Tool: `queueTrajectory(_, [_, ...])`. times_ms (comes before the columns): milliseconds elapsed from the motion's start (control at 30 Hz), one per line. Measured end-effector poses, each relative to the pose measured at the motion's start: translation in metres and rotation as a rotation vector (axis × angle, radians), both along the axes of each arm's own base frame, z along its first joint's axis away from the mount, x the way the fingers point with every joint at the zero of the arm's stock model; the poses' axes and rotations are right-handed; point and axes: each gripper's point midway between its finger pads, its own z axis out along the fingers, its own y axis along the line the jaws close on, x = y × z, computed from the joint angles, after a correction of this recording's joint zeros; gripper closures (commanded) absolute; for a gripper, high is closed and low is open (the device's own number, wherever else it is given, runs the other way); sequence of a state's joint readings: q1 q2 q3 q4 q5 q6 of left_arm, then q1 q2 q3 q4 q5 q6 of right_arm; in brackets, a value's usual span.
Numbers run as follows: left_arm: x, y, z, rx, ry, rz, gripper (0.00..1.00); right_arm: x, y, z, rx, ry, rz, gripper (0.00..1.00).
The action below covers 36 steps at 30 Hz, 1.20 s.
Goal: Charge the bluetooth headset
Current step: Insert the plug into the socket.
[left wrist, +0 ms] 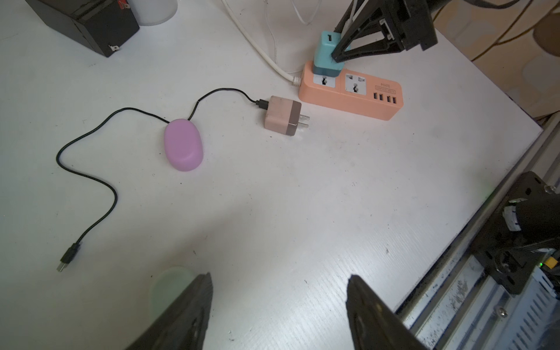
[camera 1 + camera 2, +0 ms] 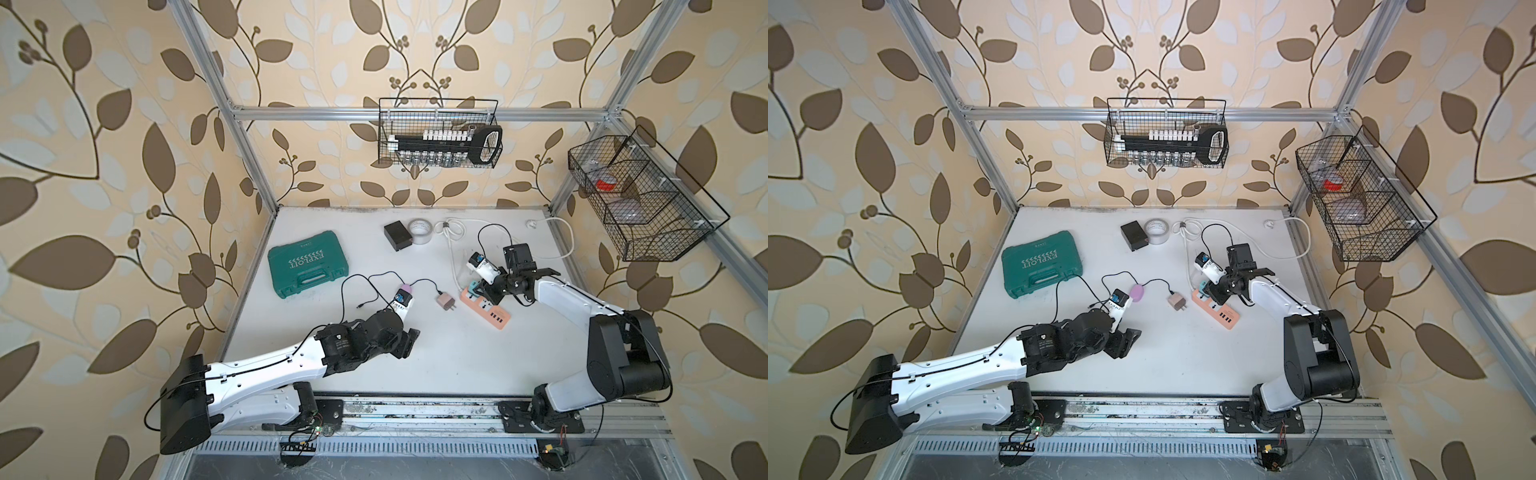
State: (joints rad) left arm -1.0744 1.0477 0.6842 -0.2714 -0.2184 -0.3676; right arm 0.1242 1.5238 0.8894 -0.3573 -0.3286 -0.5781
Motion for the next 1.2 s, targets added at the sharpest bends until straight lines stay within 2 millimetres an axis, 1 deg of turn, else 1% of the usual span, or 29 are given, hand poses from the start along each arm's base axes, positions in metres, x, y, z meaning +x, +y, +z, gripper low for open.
queueTrajectory(267, [-0.001,0.002,0.002,-0.020,-0.007,0.000,0.28,0.002,0.000,-0.001,0.008,0.008,0.003,0.94])
queueTrajectory(533, [-0.001,0.002,0.002,-0.020,-0.006,0.000,0.28,0.005,0.007,-0.002,-0.016,0.006,0.016,0.94])
queueTrajectory(833, [0.000,0.000,0.004,-0.035,-0.013,-0.001,0.28,0.006,0.011,-0.002,-0.016,0.004,-0.008,0.93])
queueTrajectory(933, [0.000,-0.001,0.004,-0.036,-0.013,-0.001,0.28,0.006,0.011,-0.002,-0.015,0.005,-0.012,0.90])
queueTrajectory(1133, [-0.001,0.000,0.004,-0.035,-0.013,-0.001,0.28,0.006,0.010,-0.001,-0.004,-0.003,-0.035,0.74])
queueTrajectory(1200, [-0.001,-0.001,0.004,-0.036,-0.013,-0.001,0.28,0.004,0.008,0.000,0.000,-0.002,-0.048,0.73])
